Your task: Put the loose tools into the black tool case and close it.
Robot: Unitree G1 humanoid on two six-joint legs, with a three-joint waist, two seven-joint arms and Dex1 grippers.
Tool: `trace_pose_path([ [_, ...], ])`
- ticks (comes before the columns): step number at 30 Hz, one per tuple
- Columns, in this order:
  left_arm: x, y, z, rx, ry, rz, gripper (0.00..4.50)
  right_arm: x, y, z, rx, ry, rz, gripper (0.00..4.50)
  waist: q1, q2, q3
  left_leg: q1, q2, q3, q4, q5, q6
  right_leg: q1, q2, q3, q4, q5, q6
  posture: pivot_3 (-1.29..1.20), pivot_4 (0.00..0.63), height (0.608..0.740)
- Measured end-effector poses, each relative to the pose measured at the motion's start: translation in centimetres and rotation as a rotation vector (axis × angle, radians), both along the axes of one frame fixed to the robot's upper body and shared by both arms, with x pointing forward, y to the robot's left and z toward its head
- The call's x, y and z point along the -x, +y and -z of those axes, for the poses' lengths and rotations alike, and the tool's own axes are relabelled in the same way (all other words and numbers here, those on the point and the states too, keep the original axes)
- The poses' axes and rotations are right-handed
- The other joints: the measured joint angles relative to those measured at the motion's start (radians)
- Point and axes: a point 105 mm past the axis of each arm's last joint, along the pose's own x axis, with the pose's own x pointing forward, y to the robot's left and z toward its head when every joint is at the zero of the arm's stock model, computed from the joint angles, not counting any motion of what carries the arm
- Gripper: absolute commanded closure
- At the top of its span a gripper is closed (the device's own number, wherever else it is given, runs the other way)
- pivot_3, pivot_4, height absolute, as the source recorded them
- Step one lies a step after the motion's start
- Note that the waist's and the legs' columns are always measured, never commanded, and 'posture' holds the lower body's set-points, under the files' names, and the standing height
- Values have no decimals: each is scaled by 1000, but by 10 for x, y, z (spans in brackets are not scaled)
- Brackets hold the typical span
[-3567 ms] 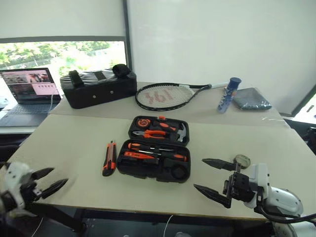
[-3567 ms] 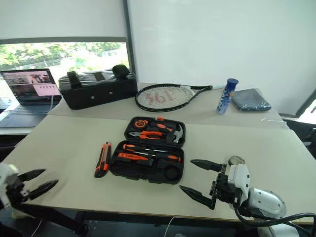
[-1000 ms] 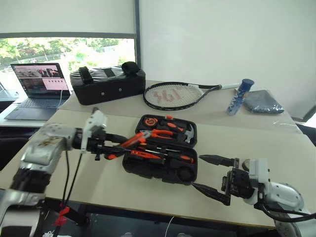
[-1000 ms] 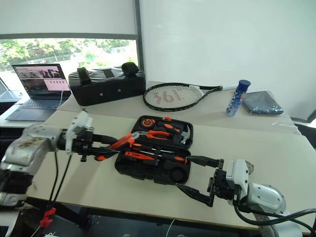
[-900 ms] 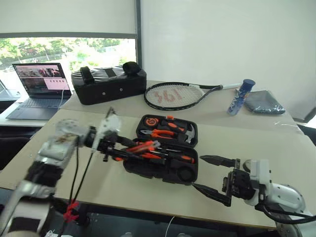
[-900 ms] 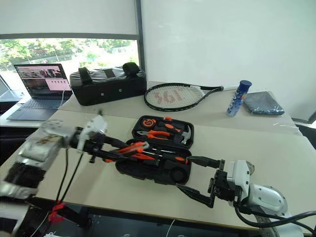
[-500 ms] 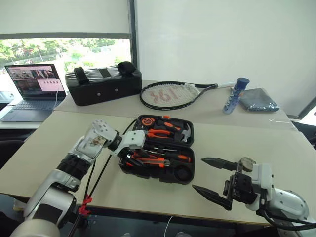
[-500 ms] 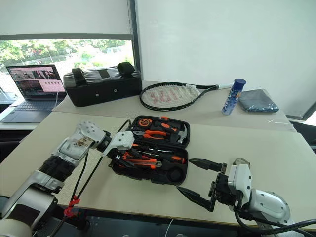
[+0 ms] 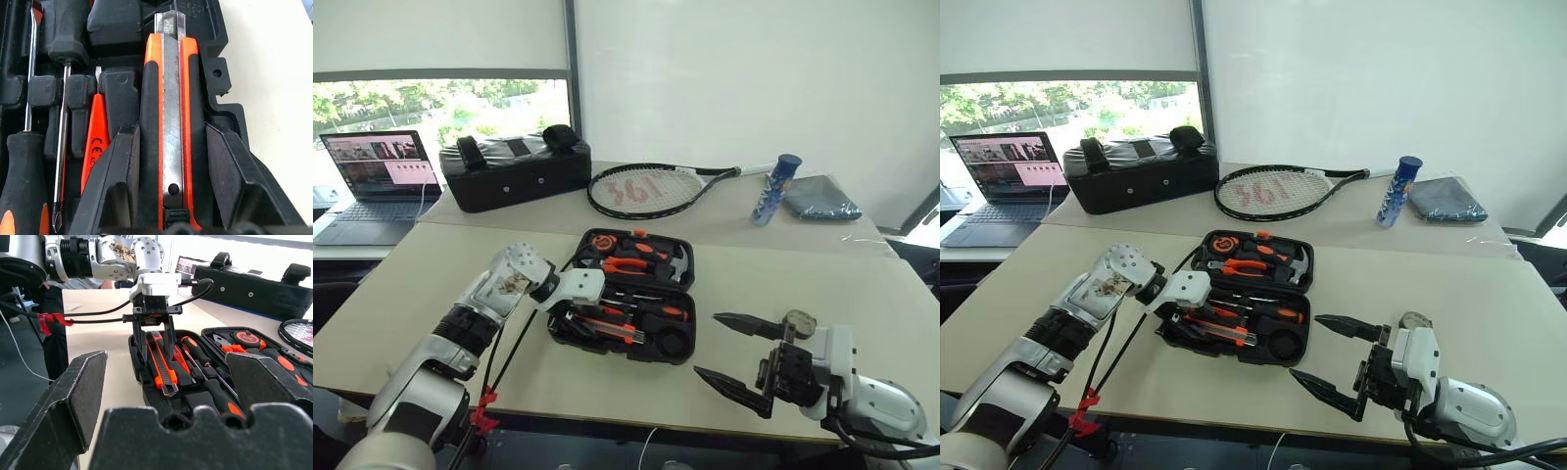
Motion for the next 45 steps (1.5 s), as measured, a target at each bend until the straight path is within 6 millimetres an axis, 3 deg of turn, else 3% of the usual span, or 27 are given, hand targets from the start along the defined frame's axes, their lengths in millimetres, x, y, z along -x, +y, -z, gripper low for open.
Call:
trace_pose_path([
  [6, -2, -7, 2, 1, 35, -65, 2966, -2, 3, -4, -4, -20, -11, 0, 4, 1, -1, 6, 0, 0, 0, 0, 0, 9, 0, 0, -2, -1, 1, 0, 150, 740],
  [20, 1, -10, 1, 0, 23, -69, 2966, -6, 8, -2, -17, -17, -26, 0, 11, 1, -1, 6, 0, 0, 0, 0, 0, 9, 0, 0, -4, -1, 1, 0, 150, 740],
  [22, 0, -11, 1, 3, 20, -68, 1957, -6, 8, -2, -17, -18, -26, 0, 14, 1, -1, 6, 0, 0, 0, 0, 0, 9, 0, 0, -4, -1, 1, 0, 150, 740],
  [23, 1, -13, 2, 6, 22, -65, 1893, -6, 8, -2, -18, -17, -26, 0, 17, 1, -1, 6, 0, 0, 0, 0, 0, 9, 0, 0, -4, -1, 1, 0, 150, 740],
  [24, 0, -14, 1, 15, 15, -70, 1357, -6, 8, -2, -18, -17, -26, 0, 20, 1, -1, 6, 0, 0, 0, 0, 0, 9, 0, 0, -4, -1, 1, 0, 150, 740],
  [26, -2, -15, 0, 40, 5, -83, 793, -6, 9, -2, -19, -17, -27, 0, 23, 1, -1, 5, 0, 0, 0, 0, 0, 9, 0, 0, -5, -1, 1, 0, 150, 740],
  [30, -1, -17, -9, 111, 18, -80, 793, -6, 9, -1, -17, -15, -26, 0, 22, 1, -1, -2, 0, -1, 0, 0, 0, 2, 0, 0, -5, -1, 1, 0, 150, 740],
  [35, -3, -15, -36, 234, -3, -63, 793, -8, 8, 2, -25, -3, -25, 0, 21, 1, -1, -9, 0, -1, 0, 0, 0, -5, 1, 0, -4, 3, -6, 0, 150, 740],
  [39, -3, 0, -45, 251, -40, -42, 1738, -7, 9, 3, -29, -2, -32, 0, 18, 2, -1, -8, 0, -1, 0, 0, 0, -5, 1, 0, -4, 3, -5, 0, 150, 740],
  [45, 4, 14, -23, 222, 5, -30, 3941, -8, 9, 5, -30, 7, -35, 0, 21, 2, 0, -8, 0, -1, 0, 0, 0, -4, 1, 0, -4, 3, -5, 0, 150, 740],
])
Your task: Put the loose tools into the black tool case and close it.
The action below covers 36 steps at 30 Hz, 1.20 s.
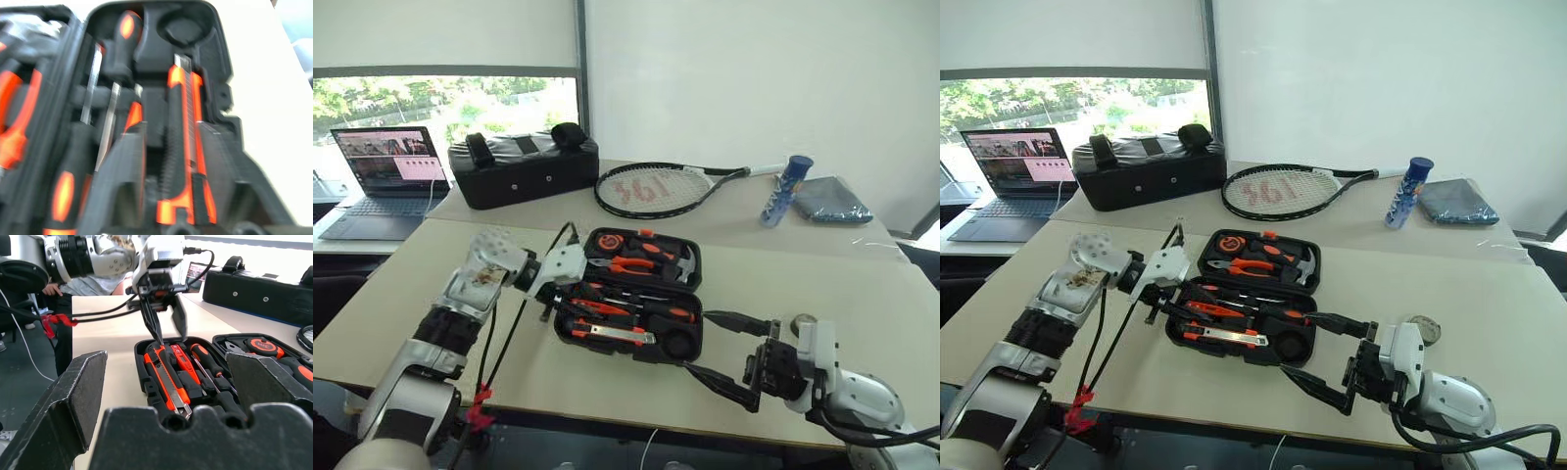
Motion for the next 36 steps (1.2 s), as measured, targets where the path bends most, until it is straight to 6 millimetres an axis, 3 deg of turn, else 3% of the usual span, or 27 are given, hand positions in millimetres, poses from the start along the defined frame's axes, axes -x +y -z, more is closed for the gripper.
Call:
trace_pose_path([
  [2, 1, -3, 3, 9, 1, 5, 4472, 0, 0, 0, 0, 1, -1, 0, 3, 0, 0, 0, 0, 0, 0, 0, 0, 0, 0, 0, 0, 0, 0, 0, 150, 740],
  [7, -4, -15, 9, 42, -27, -16, 4472, 0, 0, 0, 2, 2, -1, 0, 4, 0, 0, 0, 0, 0, 0, 0, 0, 0, 0, 0, 0, 0, 0, 0, 150, 740],
  [20, -5, -15, 25, 9, -62, -46, 4472, 1, -3, 4, 5, 16, 12, 0, 0, 0, 0, 3, 0, 0, 0, 0, 0, 2, 1, 1, 1, 0, 0, 0, 150, 740],
  [28, -9, -17, 37, -38, -139, -70, 4472, 1, -4, 5, 11, 20, 20, 0, -3, 2, -1, 16, 0, 0, 0, 0, 0, 15, 1, 1, 0, -4, 6, 0, 150, 740],
  [36, -9, -17, 37, -17, -153, -87, 4472, 0, -4, 5, 16, 15, 24, 0, -2, 4, -3, 16, 0, 0, 0, 0, 0, 15, 1, 1, 0, -4, 6, 0, 150, 740],
])
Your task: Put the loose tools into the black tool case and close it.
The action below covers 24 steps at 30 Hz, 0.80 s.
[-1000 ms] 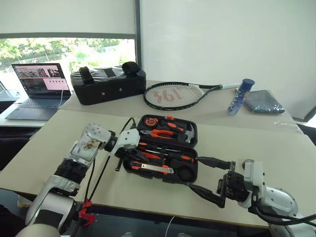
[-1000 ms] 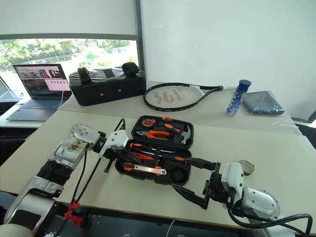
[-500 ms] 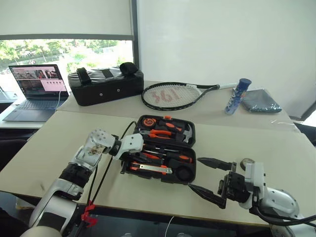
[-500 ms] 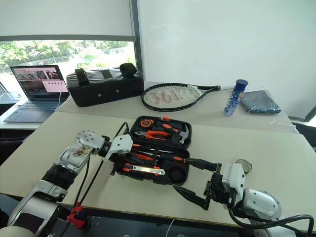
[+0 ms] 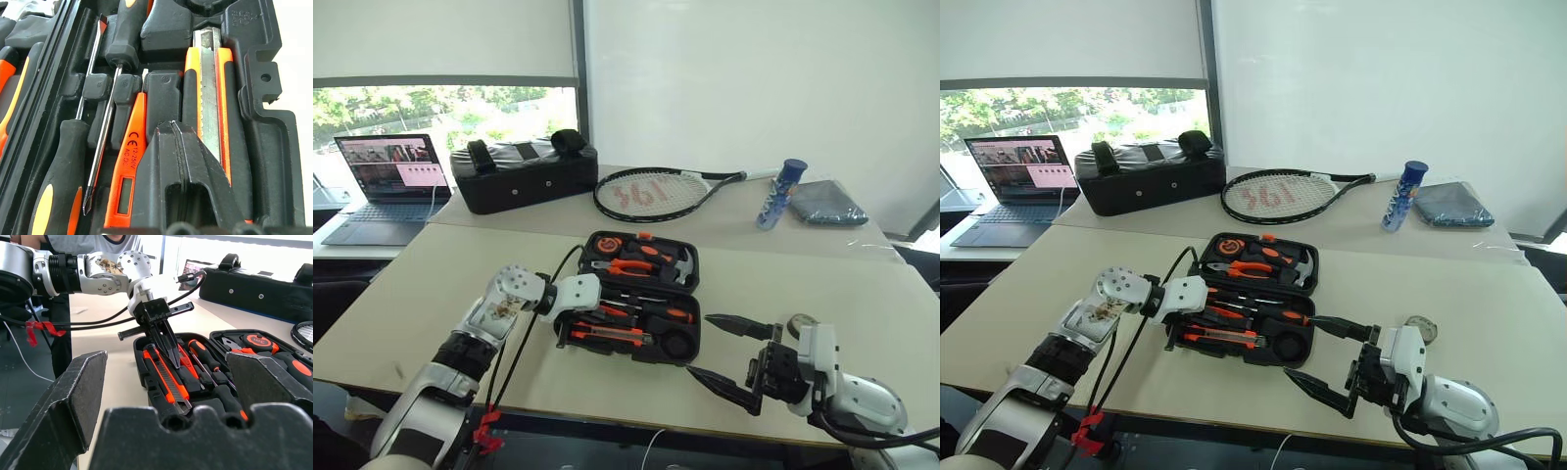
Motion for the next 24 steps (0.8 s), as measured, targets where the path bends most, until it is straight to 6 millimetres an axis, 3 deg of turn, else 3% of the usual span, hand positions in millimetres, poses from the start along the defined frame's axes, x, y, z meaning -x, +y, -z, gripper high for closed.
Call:
trace_pose_path([
  [12, 9, 10, -31, 204, 93, 26, 4472, -1, 1, -2, 2, -11, -10, 0, 1, 0, 0, -8, 0, 0, 0, 0, 0, -7, 0, -1, 0, 0, 0, 0, 150, 740],
  [18, 17, 10, -2, 142, 151, 21, 4472, -1, 1, -2, 2, -12, -11, 0, 2, 0, 1, -8, 0, 0, 0, 0, 0, -8, 0, -1, 0, 0, 0, 0, 150, 740],
  [24, 14, 2, 7, 121, 119, 2, 4472, -1, 1, -2, 4, -12, -13, 0, 3, 0, 1, -6, 0, 0, 0, 0, 0, -6, 0, -1, 0, 0, 0, 0, 150, 740],
])
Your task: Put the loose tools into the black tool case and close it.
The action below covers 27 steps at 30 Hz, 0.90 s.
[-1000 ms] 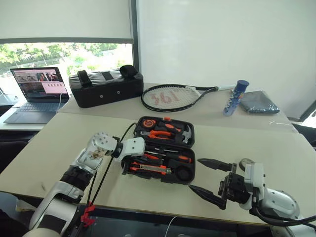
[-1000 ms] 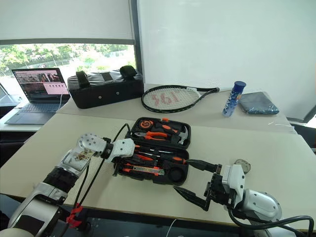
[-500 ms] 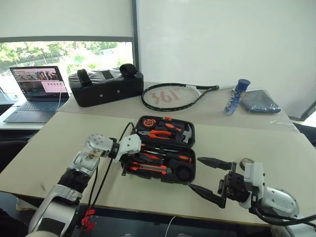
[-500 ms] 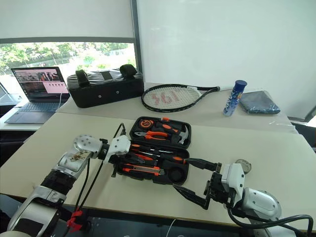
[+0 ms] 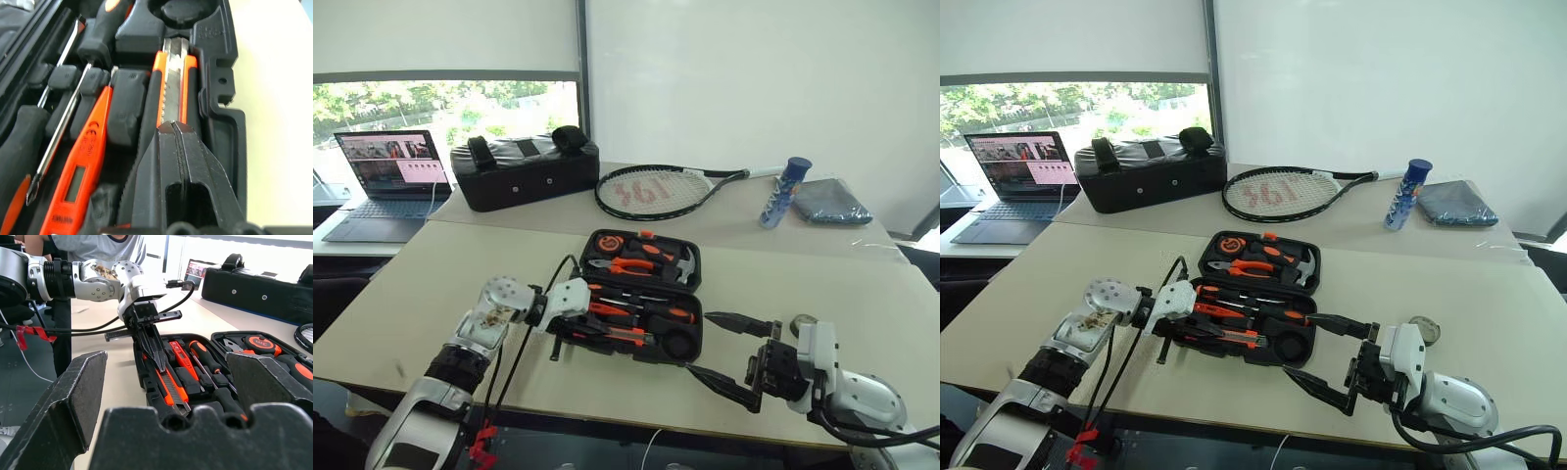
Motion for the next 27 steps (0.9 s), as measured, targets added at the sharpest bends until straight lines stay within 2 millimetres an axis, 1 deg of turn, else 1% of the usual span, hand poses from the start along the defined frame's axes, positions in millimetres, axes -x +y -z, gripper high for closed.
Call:
trace_pose_path([
  [3, -2, -5, 2, 10, 4, -23, 4472, 0, -1, 0, 1, -1, 1, 0, 4, 0, 0, 3, -1, 0, 0, 0, 0, 4, 0, 0, 0, 0, 0, 0, 150, 740],
  [5, -4, -7, 4, 17, 40, -55, 4472, 1, -1, 0, 4, 1, 0, 0, 6, 0, 0, 6, -1, 0, 0, 0, 0, 7, 0, 1, 0, 0, 1, 0, 150, 740],
  [9, -1, -5, 4, -1, 100, -92, 4472, 2, -3, 3, 10, 14, 7, 0, 1, 1, 0, 7, -1, 0, 0, 0, 0, 7, 1, 3, 0, 0, 1, 0, 150, 740],
  [13, 1, -4, 3, 26, 100, -100, 4472, 1, -11, 2, 8, 15, 52, 0, -1, 1, -1, 6, 0, 0, 0, 0, 0, 6, 1, 3, 0, -1, 0, 0, 150, 740],
  [14, 1, -3, 2, 61, 105, -108, 4083, 1, -17, 2, -1, 22, 76, 0, -1, 1, -1, 5, 0, 0, 0, 0, 0, 5, 1, 3, -1, -1, 0, 0, 150, 740],
  [16, 1, -2, -3, 139, 106, -128, 3829, 5, -30, 5, -3, 51, 133, 0, 0, 0, 0, 2, 0, 0, 0, 0, 0, 3, 1, 3, -1, -1, 0, 0, 150, 740],
  [17, 0, 0, -7, 166, 102, -129, 3508, 7, -34, 6, 1, 57, 151, 0, 0, 0, 0, 0, 0, 0, 0, 0, 0, 2, 1, 3, -1, -1, 0, 0, 150, 740],
  [18, 0, 4, -16, 218, 83, -132, 3248, 10, -44, 10, 15, 77, 190, 0, 1, 0, 0, -1, 0, 0, 0, 0, 0, 0, 1, 3, -1, -1, 0, 0, 150, 740],
  [19, 1, 12, -26, 255, 56, -139, 2877, 13, -54, 15, 26, 97, 233, 0, 1, 0, 0, -2, 0, 0, 0, 0, 0, 0, 1, 3, -1, 0, 0, 0, 150, 740],
  [20, 3, 25, -36, 274, 28, -150, 2609, 20, -71, 21, 39, 116, 301, 0, 1, 0, 0, -2, 0, 0, -1, 0, 1, -1, 1, 3, -1, 0, -1, 0, 150, 740],
  [22, 9, 52, -48, 293, -5, -185, 1957, 32, -100, 35, 73, 159, 421, 0, -3, 1, 0, 0, 0, 1, -2, -1, 1, 0, 1, 3, -1, -1, -3, 0, 150, 740],
  [23, 14, 63, -50, 292, -3, -192, 1505, 38, -111, 40, 84, 172, 463, 0, -6, 1, 0, 0, 0, 1, -2, -1, 1, 0, 1, 3, -1, -1, -3, 0, 150, 740],
  [24, 18, 71, -50, 292, 4, -199, 1268, 44, -120, 46, 97, 186, 496, 0, -8, 1, 0, 1, 0, 1, -2, -1, 1, 0, 1, 4, -1, -2, -2, 0, 150, 740],
  [25, 25, 82, -47, 291, 17, -208, 852, 52, -131, 52, 111, 194, 541, 0, -10, 2, 0, 2, 1, 2, -2, -1, 1, 0, 1, 4, -1, -3, -2, 0, 150, 740],
  [27, 33, 99, -42, 287, 28, -248, 68, 65, -148, 63, 134, 229, 609, 0, -11, 2, 1, 3, 1, 2, -2, -1, 1, 2, 1, 4, -1, -4, -3, 0, 150, 740],
])
